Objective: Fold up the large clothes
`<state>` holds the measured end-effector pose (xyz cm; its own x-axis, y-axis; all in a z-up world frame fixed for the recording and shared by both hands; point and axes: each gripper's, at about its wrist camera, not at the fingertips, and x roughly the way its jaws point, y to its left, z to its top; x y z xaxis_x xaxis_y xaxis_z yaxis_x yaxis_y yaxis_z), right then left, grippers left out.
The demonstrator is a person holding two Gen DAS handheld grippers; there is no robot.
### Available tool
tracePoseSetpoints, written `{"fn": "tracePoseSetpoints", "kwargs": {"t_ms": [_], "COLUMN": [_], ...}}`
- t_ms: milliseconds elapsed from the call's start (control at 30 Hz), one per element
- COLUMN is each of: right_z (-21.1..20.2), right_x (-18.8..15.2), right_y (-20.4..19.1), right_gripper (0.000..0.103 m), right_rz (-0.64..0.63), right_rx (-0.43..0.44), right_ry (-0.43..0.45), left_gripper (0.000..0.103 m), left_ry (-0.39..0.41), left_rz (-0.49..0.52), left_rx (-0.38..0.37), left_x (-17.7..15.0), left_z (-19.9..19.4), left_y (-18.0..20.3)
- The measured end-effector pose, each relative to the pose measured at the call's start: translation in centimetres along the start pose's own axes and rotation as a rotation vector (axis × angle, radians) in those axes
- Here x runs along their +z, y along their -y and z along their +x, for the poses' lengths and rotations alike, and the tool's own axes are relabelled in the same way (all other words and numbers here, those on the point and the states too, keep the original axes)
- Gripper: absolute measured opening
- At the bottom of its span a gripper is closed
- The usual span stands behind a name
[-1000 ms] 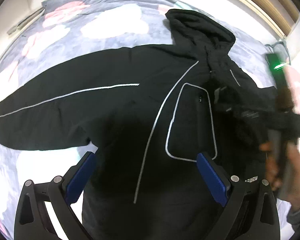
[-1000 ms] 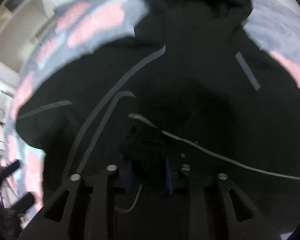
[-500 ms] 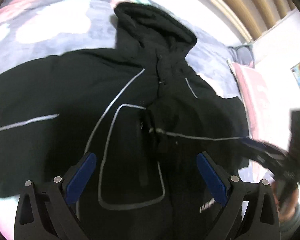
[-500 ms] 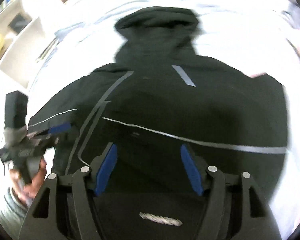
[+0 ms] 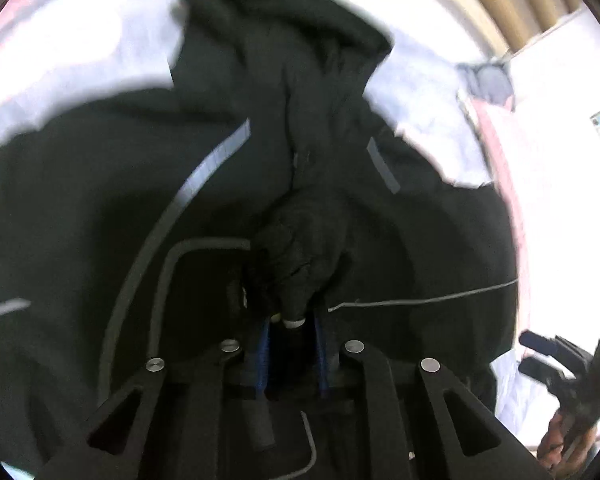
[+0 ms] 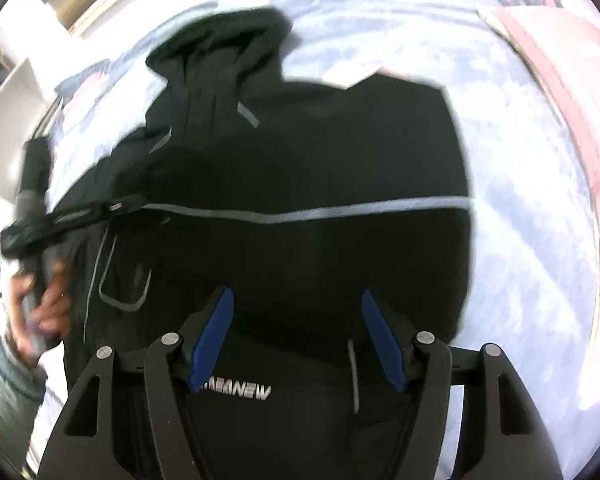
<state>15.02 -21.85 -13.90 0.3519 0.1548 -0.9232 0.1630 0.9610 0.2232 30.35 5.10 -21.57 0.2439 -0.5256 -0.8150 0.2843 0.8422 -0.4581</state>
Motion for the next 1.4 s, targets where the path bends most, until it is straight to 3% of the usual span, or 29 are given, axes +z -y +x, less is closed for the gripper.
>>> {"fn": "tracePoseSetpoints", "kwargs": {"t_ms": [100, 200, 300, 433, 533, 633, 733, 800, 833, 867, 967, 1100, 1167, 1233, 1300, 1400], "right_z": [0.1, 2.4, 6.3, 12.7, 14.4, 14.1, 12.4, 9.9, 9.1, 8.1, 7.9, 11.1, 12.1, 12.3, 12.2, 10.6], "right_x": [1.7, 3.6, 4.3, 3.8, 3.4, 3.7, 4.0, 4.0, 3.8, 3.6, 2.1, -0.2, -0.8, -0.7, -0.4, -0.2], "right_y": [0.4, 0.2, -0.8, -2.3, -3.1, -2.8, -2.6, -3.0, -3.2, -3.9, -5.8, -5.9, -6.1, -6.0, -5.9, -5.7], "right_gripper": [0.07, 0.07, 0.07, 0.074, 0.076, 0.076, 0.076, 0.076, 0.076, 0.076, 0.076, 0.076, 0.075, 0.075, 0.075, 0.075], "right_rz": [0.008, 0.026, 0.022, -0.01, -0.05, -0.041, -0.019, 0.004, 0.004, -0.01, -0.052, -0.084, -0.111, -0.122, -0.115, -0.091], "right_rx": [-0.015, -0.016, -0.034, -0.116, -0.18, -0.159, -0.128, -0.066, -0.049, -0.038, -0.051, -0.132, -0.154, -0.165, -0.164, -0.161], "right_ry": [0.034, 0.032, -0.017, -0.115, -0.114, -0.129, -0.134, -0.091, -0.073, -0.05, -0.048, -0.143, -0.145, -0.156, -0.182, -0.217], "left_gripper": [0.017, 0.017, 0.018, 0.028, 0.032, 0.033, 0.043, 0.06, 0.069, 0.069, 0.069, 0.069, 0.068, 0.07, 0.07, 0.068], "left_ry": [0.127, 0.182, 0.098, -0.031, -0.017, -0.006, 0.104, 0.184, 0.202, 0.21, 0.177, 0.03, -0.041, -0.037, -0.06, -0.049], "left_rz": [-0.02, -0.074, -0.124, -0.162, -0.156, -0.145, -0.121, -0.095, -0.082, -0.069, -0.026, -0.019, -0.047, -0.017, -0.004, -0.029], "left_rx": [0.008, 0.068, 0.126, 0.248, 0.29, 0.323, 0.353, 0.397, 0.385, 0.353, 0.238, 0.215, 0.264, 0.315, 0.356, 0.326], "left_x": [0.6, 0.6, -0.4, -2.7, -3.4, -3.2, -2.9, -2.9, -3.0, -3.1, -3.7, -4.4, -5.1, -5.3, -5.0, -4.9], "left_z": [-5.6, -9.6, -9.0, -4.6, -3.2, -3.9, -7.9, -10.8, -11.7, -12.0, -10.6, -2.9, 0.5, 2.2, 2.1, 0.1], "left_y": [-1.1, -5.1, -9.4, -12.5, -12.6, -11.7, -10.1, -8.6, -8.1, -7.2, -5.0, -3.8, -5.0, -5.0, -4.5, -4.5]}}
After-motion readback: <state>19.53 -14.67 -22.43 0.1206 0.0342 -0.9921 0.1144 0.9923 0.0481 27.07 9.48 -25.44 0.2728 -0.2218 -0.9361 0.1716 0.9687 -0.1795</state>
